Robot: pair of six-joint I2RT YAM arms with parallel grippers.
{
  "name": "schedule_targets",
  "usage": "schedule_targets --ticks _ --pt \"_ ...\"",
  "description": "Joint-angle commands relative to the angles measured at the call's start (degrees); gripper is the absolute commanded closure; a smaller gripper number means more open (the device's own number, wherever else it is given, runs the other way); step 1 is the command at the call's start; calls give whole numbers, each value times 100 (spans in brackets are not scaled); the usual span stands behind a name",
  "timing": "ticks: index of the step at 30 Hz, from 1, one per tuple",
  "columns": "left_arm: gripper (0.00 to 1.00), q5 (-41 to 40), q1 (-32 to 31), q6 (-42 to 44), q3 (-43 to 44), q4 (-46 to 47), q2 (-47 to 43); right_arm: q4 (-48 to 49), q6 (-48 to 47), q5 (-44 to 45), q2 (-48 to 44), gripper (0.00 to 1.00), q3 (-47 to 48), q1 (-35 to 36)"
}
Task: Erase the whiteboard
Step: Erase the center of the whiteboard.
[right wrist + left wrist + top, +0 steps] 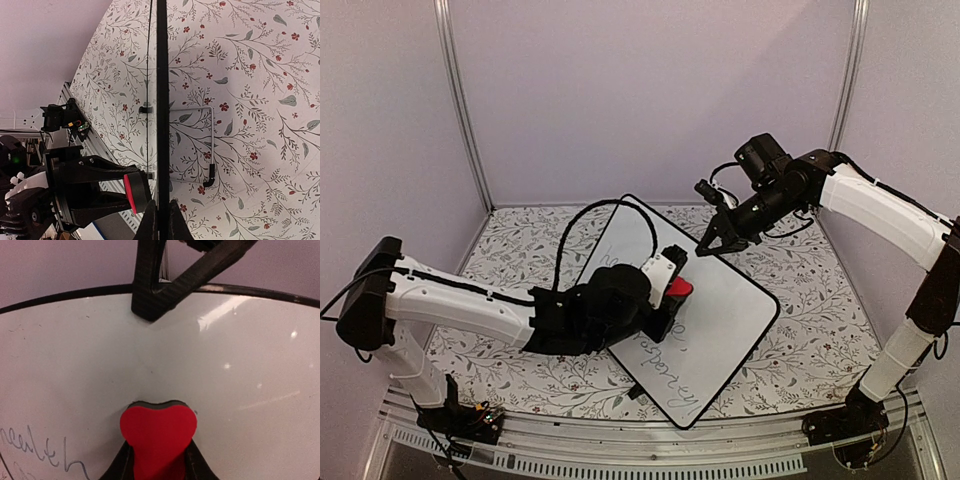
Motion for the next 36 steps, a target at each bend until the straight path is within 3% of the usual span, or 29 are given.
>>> schedule_targets --ticks 1,7,15,23,36 --pt "100 -74 267 91 224 45 46 257 -49 -244 -55 100 125 50" --pt "100 243 259 332 250 56 26 263 -53 -242 -63 100 116 50" --pt "100 947 -32 664 -358 868 -223 267 -62 -237 -58 100 116 50" --pt "100 -407 249 3 -49 67 -58 257 -60 -221 -59 100 116 50" --pt "100 -766 1018 30 -477 -243 -1174 247 -59 -232 -73 100 107 50"
